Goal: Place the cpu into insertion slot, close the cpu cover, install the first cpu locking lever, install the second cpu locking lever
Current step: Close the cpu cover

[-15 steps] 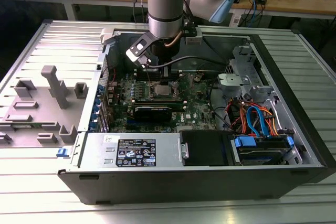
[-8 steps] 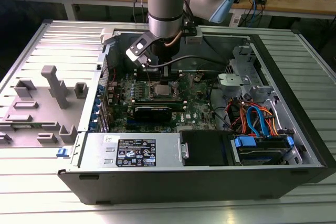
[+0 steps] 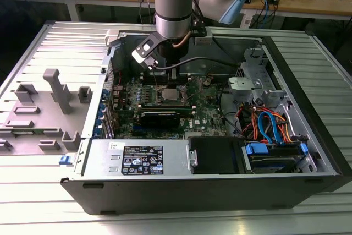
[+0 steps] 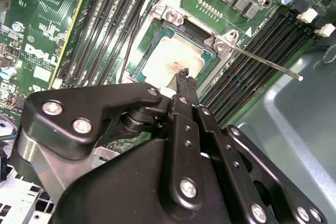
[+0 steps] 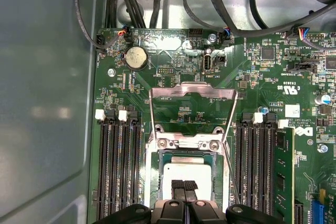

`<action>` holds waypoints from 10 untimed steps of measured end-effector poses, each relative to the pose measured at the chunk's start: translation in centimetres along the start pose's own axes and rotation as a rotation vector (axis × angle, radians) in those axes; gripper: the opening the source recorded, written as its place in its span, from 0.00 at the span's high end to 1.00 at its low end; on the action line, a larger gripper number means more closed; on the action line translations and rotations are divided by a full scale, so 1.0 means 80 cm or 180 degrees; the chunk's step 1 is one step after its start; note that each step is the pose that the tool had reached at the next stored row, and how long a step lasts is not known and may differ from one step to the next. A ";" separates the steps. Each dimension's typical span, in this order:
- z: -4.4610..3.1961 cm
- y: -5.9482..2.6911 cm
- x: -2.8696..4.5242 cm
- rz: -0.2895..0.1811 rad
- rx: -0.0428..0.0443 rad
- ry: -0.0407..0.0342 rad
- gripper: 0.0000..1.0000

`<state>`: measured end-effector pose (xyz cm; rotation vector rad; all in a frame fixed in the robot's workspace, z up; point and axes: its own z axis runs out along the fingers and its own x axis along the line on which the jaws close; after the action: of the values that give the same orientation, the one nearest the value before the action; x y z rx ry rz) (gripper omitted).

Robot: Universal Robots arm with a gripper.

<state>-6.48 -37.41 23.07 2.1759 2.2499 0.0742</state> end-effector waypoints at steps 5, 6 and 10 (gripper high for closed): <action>-0.0008 0.000 0.0000 0.0000 0.0000 0.0000 0.89; -0.0010 0.000 -0.0001 0.0000 0.0000 0.0000 0.89; -0.0025 0.000 0.0000 0.0000 0.0000 0.0000 0.89</action>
<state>-6.48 -37.42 23.27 2.1759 2.2498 0.0742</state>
